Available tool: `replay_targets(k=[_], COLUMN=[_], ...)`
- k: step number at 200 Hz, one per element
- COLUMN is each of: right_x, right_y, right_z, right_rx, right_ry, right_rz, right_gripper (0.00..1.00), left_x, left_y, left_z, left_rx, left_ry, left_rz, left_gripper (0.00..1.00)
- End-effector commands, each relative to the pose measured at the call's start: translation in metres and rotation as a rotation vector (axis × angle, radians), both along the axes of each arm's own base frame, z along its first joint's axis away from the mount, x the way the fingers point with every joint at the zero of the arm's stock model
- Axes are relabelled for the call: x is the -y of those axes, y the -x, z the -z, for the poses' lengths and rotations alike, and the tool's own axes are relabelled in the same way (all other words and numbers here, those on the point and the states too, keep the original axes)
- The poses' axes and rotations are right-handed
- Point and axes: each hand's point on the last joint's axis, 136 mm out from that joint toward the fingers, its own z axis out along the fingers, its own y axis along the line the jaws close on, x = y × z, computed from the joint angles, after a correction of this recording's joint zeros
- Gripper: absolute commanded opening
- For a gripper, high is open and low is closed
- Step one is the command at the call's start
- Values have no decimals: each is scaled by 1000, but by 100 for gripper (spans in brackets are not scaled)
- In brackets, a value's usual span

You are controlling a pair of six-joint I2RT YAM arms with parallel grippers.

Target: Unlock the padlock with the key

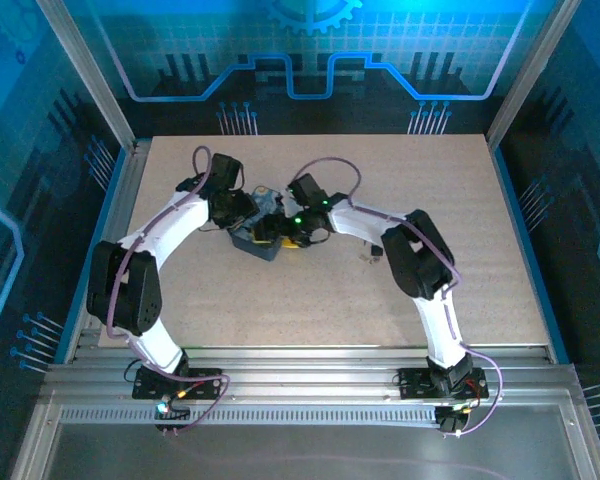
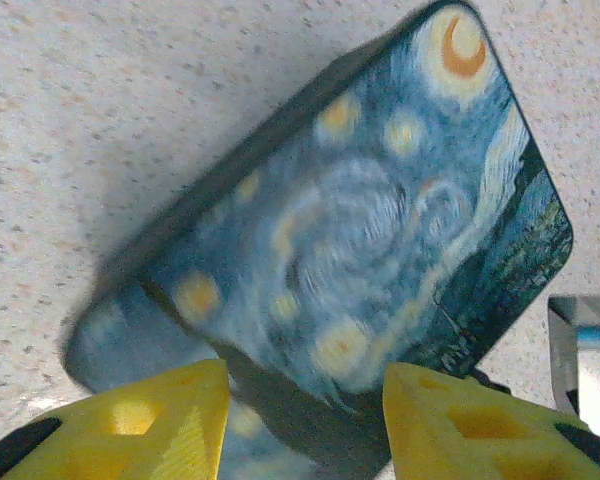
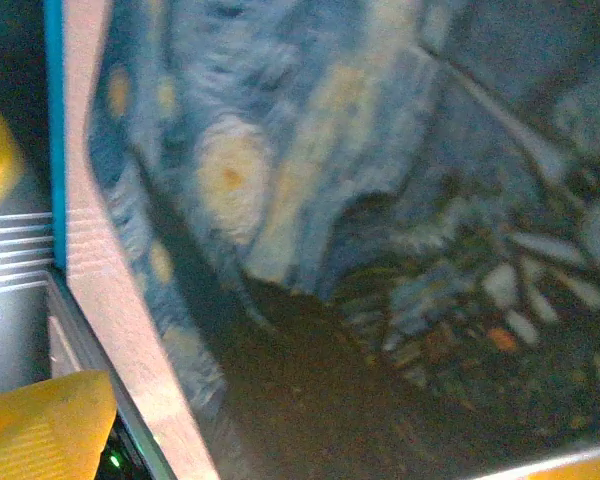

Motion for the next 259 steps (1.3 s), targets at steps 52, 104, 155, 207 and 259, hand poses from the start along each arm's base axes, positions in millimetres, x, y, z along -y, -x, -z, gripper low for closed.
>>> replay_targets(k=[52, 104, 155, 207, 259], right_x=[-18, 88, 235, 344, 403], right_y=[13, 16, -35, -47, -47], right_z=[-57, -63, -77, -70, -33], right_rx=[66, 181, 569, 767, 822], right_ry=[-100, 36, 373, 654, 650], right_rz=[-140, -51, 238, 453, 602], right_gripper=[100, 100, 100, 100, 100], left_x=[-55, -78, -127, -135, -115], left_y=[16, 7, -9, -5, -7], left_z=[-15, -22, -22, 14, 22], left_rx=[16, 66, 254, 547, 742], left_ry=[-31, -121, -488, -720, -537], left_rz=[-101, -95, -32, 137, 207], left_gripper=[46, 76, 99, 99, 99])
